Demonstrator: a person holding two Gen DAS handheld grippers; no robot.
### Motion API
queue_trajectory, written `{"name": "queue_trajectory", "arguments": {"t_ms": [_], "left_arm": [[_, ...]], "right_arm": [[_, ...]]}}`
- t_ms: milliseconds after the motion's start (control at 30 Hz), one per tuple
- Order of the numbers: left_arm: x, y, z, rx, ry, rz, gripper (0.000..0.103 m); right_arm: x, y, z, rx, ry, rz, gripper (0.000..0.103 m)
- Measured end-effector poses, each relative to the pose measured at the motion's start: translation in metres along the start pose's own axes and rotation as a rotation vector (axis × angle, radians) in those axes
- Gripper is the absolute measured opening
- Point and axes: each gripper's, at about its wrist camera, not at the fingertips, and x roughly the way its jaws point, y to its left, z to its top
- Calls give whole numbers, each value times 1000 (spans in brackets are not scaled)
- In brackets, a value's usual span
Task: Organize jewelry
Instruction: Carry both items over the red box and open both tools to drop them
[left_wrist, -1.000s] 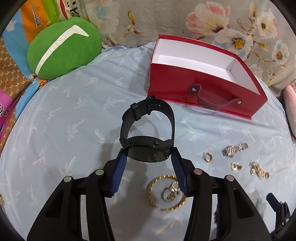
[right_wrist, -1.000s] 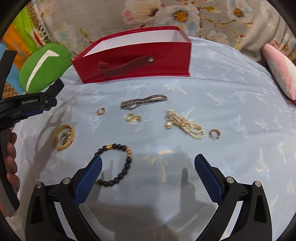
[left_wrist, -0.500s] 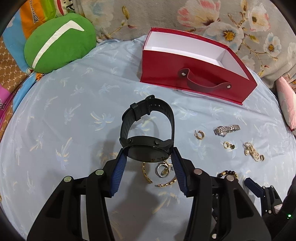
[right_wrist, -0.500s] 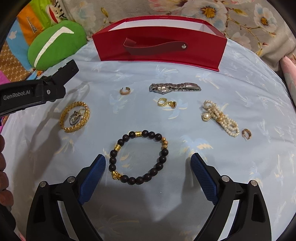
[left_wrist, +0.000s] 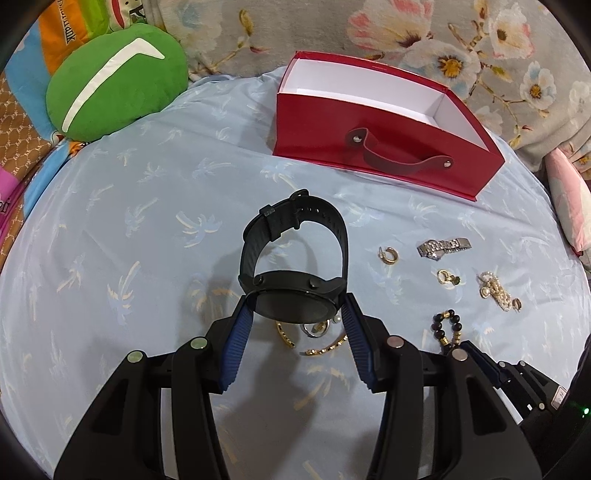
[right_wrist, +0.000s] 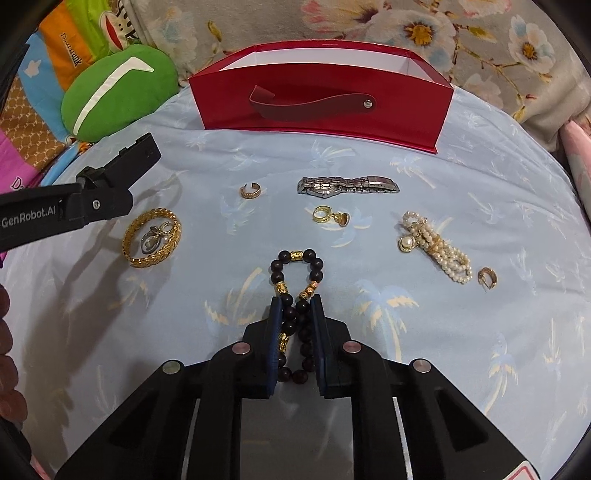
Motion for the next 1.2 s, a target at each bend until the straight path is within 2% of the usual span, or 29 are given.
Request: {"name": "queue_trajectory", "arguments": {"t_ms": [33,400,567,733,967,1200], "left_arm": [[-2,-1,-1,3,-2,-2,48],[-23,-11,3,19,-39,-24,48],[-35,-15,16,38,-78,-27,48],[-44,-20,47,60,-140,-33,48],[-39,-33,115,96,-219,-44,48],[-1,-51,186,115,-252,-51,48]], "right_arm": [[-1,-2,0,9,-1,6,7],[-39,-26,13,75,-86,30,7],[-58,-39,35,86,-153,30,7],[-73,-59,76,103,-229,45,7],[-79,-75,163,75,-343,76,7],[-39,-88,248,67,-362,109,7]]}}
